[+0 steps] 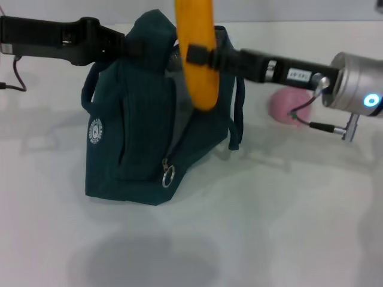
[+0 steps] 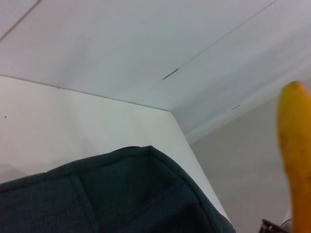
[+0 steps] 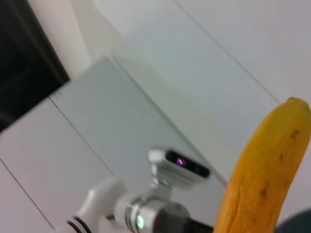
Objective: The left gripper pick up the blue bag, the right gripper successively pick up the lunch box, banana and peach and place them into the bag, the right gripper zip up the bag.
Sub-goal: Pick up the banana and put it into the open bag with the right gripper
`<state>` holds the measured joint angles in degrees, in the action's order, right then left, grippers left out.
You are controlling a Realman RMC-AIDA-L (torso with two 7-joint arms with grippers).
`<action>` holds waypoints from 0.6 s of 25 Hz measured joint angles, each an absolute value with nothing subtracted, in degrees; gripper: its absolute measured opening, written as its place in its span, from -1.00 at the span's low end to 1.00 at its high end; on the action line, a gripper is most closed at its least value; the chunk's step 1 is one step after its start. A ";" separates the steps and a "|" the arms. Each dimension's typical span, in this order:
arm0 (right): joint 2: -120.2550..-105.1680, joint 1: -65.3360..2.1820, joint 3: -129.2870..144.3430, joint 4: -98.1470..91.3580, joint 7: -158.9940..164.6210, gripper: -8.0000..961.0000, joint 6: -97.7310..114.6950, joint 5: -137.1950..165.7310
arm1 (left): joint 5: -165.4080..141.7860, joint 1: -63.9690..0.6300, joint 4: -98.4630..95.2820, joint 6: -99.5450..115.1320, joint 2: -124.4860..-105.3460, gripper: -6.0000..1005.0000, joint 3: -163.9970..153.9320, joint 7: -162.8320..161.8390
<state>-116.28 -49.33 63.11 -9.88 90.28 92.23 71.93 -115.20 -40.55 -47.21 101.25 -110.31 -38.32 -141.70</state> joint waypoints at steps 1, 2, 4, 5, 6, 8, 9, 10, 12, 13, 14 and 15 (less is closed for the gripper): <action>-116.28 -49.38 63.75 -9.86 90.23 0.04 91.52 71.90 | -115.38 -40.55 -47.20 101.25 -110.29 -0.87 -38.32 -141.61; -116.28 -49.48 64.38 -9.82 90.06 0.05 90.82 71.89 | -115.54 -40.55 -47.20 101.25 -110.27 -0.87 -38.32 -141.59; -116.28 -49.84 65.41 -9.75 89.54 0.05 89.81 71.70 | -115.61 -40.55 -47.20 101.25 -110.23 -0.87 -38.32 -141.58; -116.28 -49.93 65.67 -9.72 89.26 0.05 89.60 71.41 | -115.62 -40.55 -47.19 101.25 -110.22 -0.87 -38.32 -141.56; -116.28 -49.98 65.85 -9.72 88.86 0.06 89.58 70.82 | -115.62 -40.55 -47.20 101.25 -110.22 -0.87 -38.32 -141.55; -116.28 -50.00 65.97 -9.98 88.26 0.06 89.68 69.17 | -115.62 -40.54 -47.19 101.45 -110.21 -0.87 -38.37 -141.51; -116.28 -50.11 66.01 -10.18 88.11 0.06 89.71 68.34 | -115.62 -40.54 -47.19 101.57 -110.21 -0.87 -38.38 -141.51; -116.28 -50.32 66.18 -10.36 88.01 0.07 89.75 67.44 | -115.62 -40.53 -47.20 101.80 -110.21 -0.87 -38.39 -141.51; -116.28 -50.89 67.47 -10.46 87.85 0.07 89.77 65.45 | -115.63 -40.53 -47.19 102.00 -110.21 -0.87 -38.40 -141.50; -116.26 -51.24 68.95 -10.47 87.76 0.07 89.77 64.08 | -115.64 -40.60 -47.19 102.02 -110.21 -0.87 -38.40 -141.51; -116.28 -51.52 70.59 -10.46 87.68 0.08 89.70 62.99 | -115.64 -40.66 -47.19 102.02 -110.22 -0.87 -38.41 -141.50; -116.27 -51.80 72.91 -10.48 87.58 0.08 89.46 61.09 | -115.65 -40.82 -47.19 102.03 -110.25 -0.87 -38.41 -141.48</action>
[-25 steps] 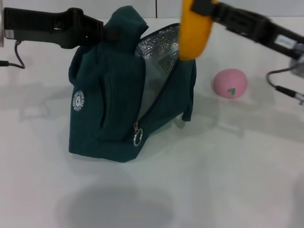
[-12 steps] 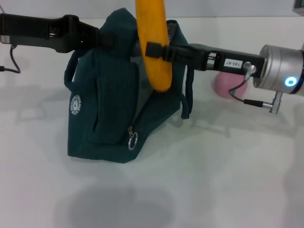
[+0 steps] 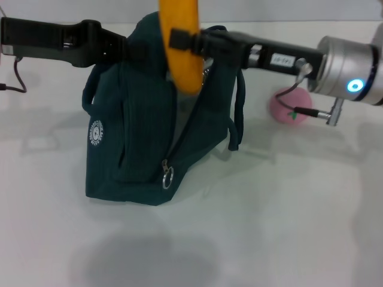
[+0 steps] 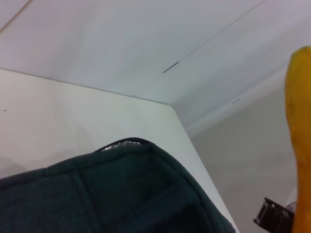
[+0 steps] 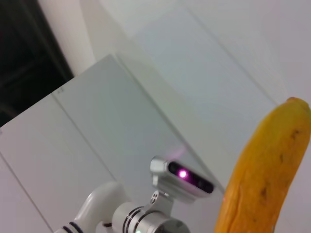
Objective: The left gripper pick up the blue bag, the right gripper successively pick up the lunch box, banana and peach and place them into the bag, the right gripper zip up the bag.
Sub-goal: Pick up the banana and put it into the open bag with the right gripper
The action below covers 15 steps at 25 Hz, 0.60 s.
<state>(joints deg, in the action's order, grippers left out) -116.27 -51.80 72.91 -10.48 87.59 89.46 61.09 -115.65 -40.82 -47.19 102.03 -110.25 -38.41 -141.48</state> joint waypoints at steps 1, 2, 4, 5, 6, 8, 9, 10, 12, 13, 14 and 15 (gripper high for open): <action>-116.28 -52.00 75.53 -10.49 87.51 0.08 89.04 59.20 | -115.66 -40.96 -47.19 102.04 -110.26 -0.87 -38.41 -141.44; -116.28 -52.08 78.02 -10.60 87.48 0.08 88.50 57.42 | -115.67 -41.07 -47.19 102.04 -110.26 -0.87 -38.41 -141.41; -116.28 -51.87 83.97 -11.45 87.46 0.09 87.02 53.45 | -115.67 -41.16 -47.19 102.05 -110.27 -0.87 -38.41 -141.26; -116.27 -51.34 87.00 -12.37 87.45 0.09 86.01 51.39 | -115.67 -41.15 -47.19 102.05 -110.26 -0.86 -38.41 -141.17; -116.28 -50.65 89.63 -13.37 87.45 0.09 85.00 49.45 | -115.66 -41.09 -47.19 102.05 -110.26 -0.86 -38.41 -141.10; -116.28 -48.79 94.23 -16.28 87.47 0.10 82.96 46.08 | -115.58 -40.83 -47.19 102.04 -110.24 -0.86 -38.41 -141.05; -116.28 -47.93 95.81 -17.54 87.50 0.10 82.25 44.95 | -115.55 -40.70 -47.19 102.04 -110.20 -0.86 -38.41 -141.05; -116.28 -47.93 95.81 -17.54 87.50 0.10 82.25 44.95 | -115.50 -40.56 -47.19 102.05 -110.15 -0.86 -38.41 -141.05; -116.28 -46.21 97.34 -19.53 87.58 0.11 81.15 44.13 | -115.41 -40.25 -47.19 102.04 -110.01 -0.86 -38.40 -141.05; -116.28 -45.99 97.37 -19.65 87.59 0.11 81.10 44.13 | -115.36 -40.15 -47.20 102.04 -109.96 -0.86 -38.40 -141.05; -116.27 -45.82 97.42 -19.53 87.65 0.11 81.08 44.19 | -115.28 -40.11 -47.20 102.04 -109.92 -0.86 -38.40 -141.05; -116.28 -45.62 97.45 -19.35 87.71 0.12 81.08 44.23 | -115.26 -40.11 -47.20 102.04 -109.89 -0.86 -38.40 -141.05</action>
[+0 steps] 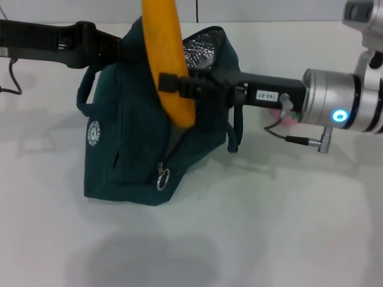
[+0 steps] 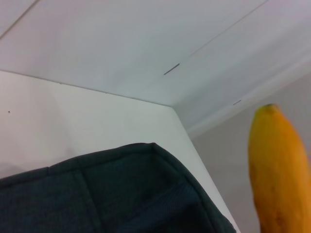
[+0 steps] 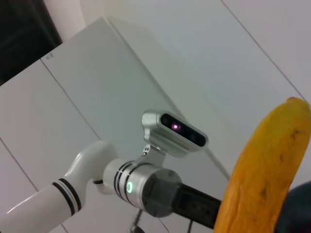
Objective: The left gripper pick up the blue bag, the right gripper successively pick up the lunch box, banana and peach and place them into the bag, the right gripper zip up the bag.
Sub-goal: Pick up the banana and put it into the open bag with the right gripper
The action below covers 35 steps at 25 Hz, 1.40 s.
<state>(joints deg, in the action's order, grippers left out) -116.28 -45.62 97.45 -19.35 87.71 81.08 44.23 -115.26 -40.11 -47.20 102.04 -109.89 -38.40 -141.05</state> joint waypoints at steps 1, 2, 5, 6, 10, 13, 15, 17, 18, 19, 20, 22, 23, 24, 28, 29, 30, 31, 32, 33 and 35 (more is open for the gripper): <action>-116.28 -45.33 97.48 -19.20 87.78 0.12 81.11 44.27 | -115.25 -40.13 -47.20 102.04 -109.87 -0.86 -38.40 -141.05; -116.28 -44.91 97.51 -19.20 87.83 0.12 81.12 44.27 | -115.25 -40.15 -47.20 102.04 -109.85 -0.86 -38.40 -141.06; -116.28 -44.03 97.61 -19.35 87.83 0.13 81.09 44.27 | -115.22 -40.18 -47.22 102.04 -109.78 -0.86 -38.40 -141.06; -116.27 -43.88 97.86 -19.40 87.72 0.13 81.04 44.27 | -115.19 -40.18 -47.25 102.04 -109.76 -0.86 -38.40 -141.06; -116.28 -43.64 98.39 -19.74 87.05 0.14 80.34 44.26 | -115.13 -40.14 -47.26 102.04 -109.75 -0.86 -38.41 -141.07; -116.28 -43.71 98.43 -19.92 86.39 0.15 79.96 44.23 | -115.11 -40.09 -47.22 102.30 -109.75 -0.86 -38.40 -141.06; -116.26 -44.06 98.39 -19.95 86.21 0.15 79.83 44.21 | -115.11 -40.04 -47.21 102.50 -109.76 -0.86 -38.39 -141.07; -116.17 -44.40 98.18 -19.96 86.18 0.16 79.69 44.13 | -115.11 -40.02 -47.20 102.60 -109.76 -0.86 -38.39 -141.06; -116.09 -44.61 98.06 -19.97 86.17 0.16 79.58 44.01 | -115.11 -40.02 -47.20 102.62 -109.77 -0.86 -38.39 -141.06; -116.05 -44.81 97.96 -20.00 86.18 0.16 79.41 43.96 | -115.11 -40.01 -47.19 102.65 -109.77 -0.86 -38.39 -141.04; -116.00 -45.10 97.92 -20.02 86.25 0.16 79.19 43.91 | -115.11 -40.01 -47.20 102.66 -109.77 -0.86 -38.40 -141.03; -115.94 -45.70 97.90 -20.06 86.44 0.17 78.69 44.03 | -115.11 -40.01 -47.19 102.71 -109.77 -0.86 -38.40 -141.02; -115.92 -45.96 97.91 -20.06 86.52 0.17 78.48 44.11 | -115.11 -40.03 -47.19 102.72 -109.77 -0.86 -38.41 -141.01; -115.92 -46.06 97.93 -20.06 86.52 0.17 78.40 44.21 | -115.11 -40.04 -47.20 102.73 -109.79 -0.86 -38.41 -141.01; -115.92 -46.37 98.09 -20.03 86.54 0.18 78.17 44.26 | -115.11 -40.08 -47.19 102.74 -109.86 -0.86 -38.41 -140.98; -115.92 -46.41 98.11 -20.03 86.54 0.28 78.15 44.26 | -115.11 -40.07 -47.20 102.75 -109.86 -0.86 -38.41 -140.96; -115.91 -46.42 98.12 -20.03 86.54 0.37 78.13 44.26 | -115.11 -40.07 -47.19 102.75 -109.85 -0.86 -38.41 -140.94; -115.86 -46.42 98.10 -20.03 86.55 0.47 78.09 44.27 | -115.11 -40.06 -47.19 102.74 -109.84 -0.86 -38.41 -140.93; -115.80 -46.43 98.04 -20.03 86.55 0.56 78.06 44.26 | -115.11 -40.05 -47.19 102.74 -109.84 -0.86 -38.41 -140.92; -115.70 -46.43 97.98 -20.03 86.56 0.66 77.99 44.26 | -115.11 -40.05 -47.19 102.75 -109.83 -0.86 -38.41 -140.91; -115.51 -46.42 97.91 -20.03 86.56 0.72 77.70 44.26 | -115.11 -40.03 -47.19 102.75 -109.82 -0.86 -38.41 -140.91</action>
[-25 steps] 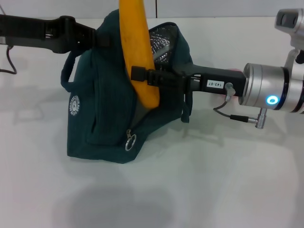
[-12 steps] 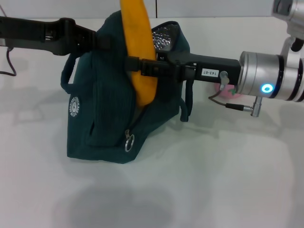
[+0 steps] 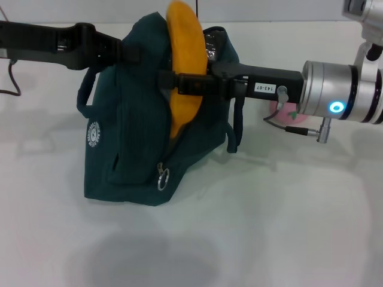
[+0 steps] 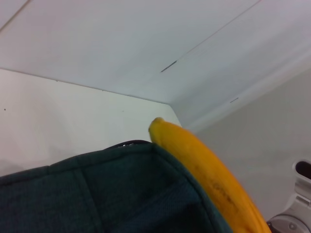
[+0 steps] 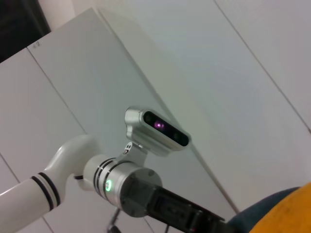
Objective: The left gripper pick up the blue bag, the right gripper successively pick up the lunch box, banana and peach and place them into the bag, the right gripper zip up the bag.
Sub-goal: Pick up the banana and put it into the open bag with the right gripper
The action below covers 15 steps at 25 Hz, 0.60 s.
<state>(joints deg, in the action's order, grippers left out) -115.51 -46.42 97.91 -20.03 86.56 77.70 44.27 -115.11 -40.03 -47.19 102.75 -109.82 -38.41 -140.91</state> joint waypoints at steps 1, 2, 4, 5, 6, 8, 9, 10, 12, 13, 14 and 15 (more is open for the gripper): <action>-115.44 -46.45 97.90 -20.04 86.52 0.75 77.39 44.31 | -115.13 -40.03 -47.20 102.75 -109.81 -0.86 -38.41 -140.90; -115.41 -46.57 97.91 -20.06 86.45 0.78 77.00 44.52 | -115.14 -40.02 -47.19 102.75 -109.80 -0.86 -38.41 -140.90; -115.36 -46.89 97.91 -20.28 86.36 0.81 75.95 45.51 | -115.18 -40.01 -47.19 102.75 -109.79 -0.86 -38.41 -140.89; -115.36 -46.97 97.92 -20.57 86.34 0.81 75.40 46.37 | -115.19 -40.01 -47.20 102.75 -109.79 -0.86 -38.41 -140.89; -115.36 -46.97 97.92 -20.94 86.34 0.81 75.01 46.68 | -115.20 -40.00 -47.19 102.74 -109.78 -0.86 -38.41 -140.89; -115.36 -46.87 98.04 -21.79 86.38 0.80 74.40 47.18 | -115.20 -39.99 -47.19 102.74 -109.78 -0.85 -38.41 -140.89; -115.36 -46.78 98.12 -22.15 86.44 0.80 74.36 47.21 | -115.22 -39.99 -47.20 102.75 -109.73 -0.85 -38.41 -140.89; -115.32 -46.70 98.16 -22.57 86.56 0.80 74.38 47.21 | -115.22 -39.99 -47.20 102.74 -109.70 -0.85 -38.41 -140.89; -115.15 -46.58 98.23 -23.42 87.08 0.80 74.50 47.40 | -115.23 -39.99 -47.19 102.74 -109.60 -0.85 -38.40 -140.89; -115.02 -46.54 98.18 -23.93 87.44 0.80 74.51 47.95 | -115.23 -39.99 -47.19 102.75 -109.57 -0.85 -38.41 -140.89; -114.90 -46.51 98.11 -24.47 87.64 0.80 74.39 48.78 | -115.23 -39.99 -47.19 102.75 -109.54 -0.85 -38.41 -140.89; -114.69 -46.47 97.98 -25.54 87.86 0.80 74.04 50.19 | -115.23 -39.97 -47.19 102.74 -109.52 -0.85 -38.39 -140.90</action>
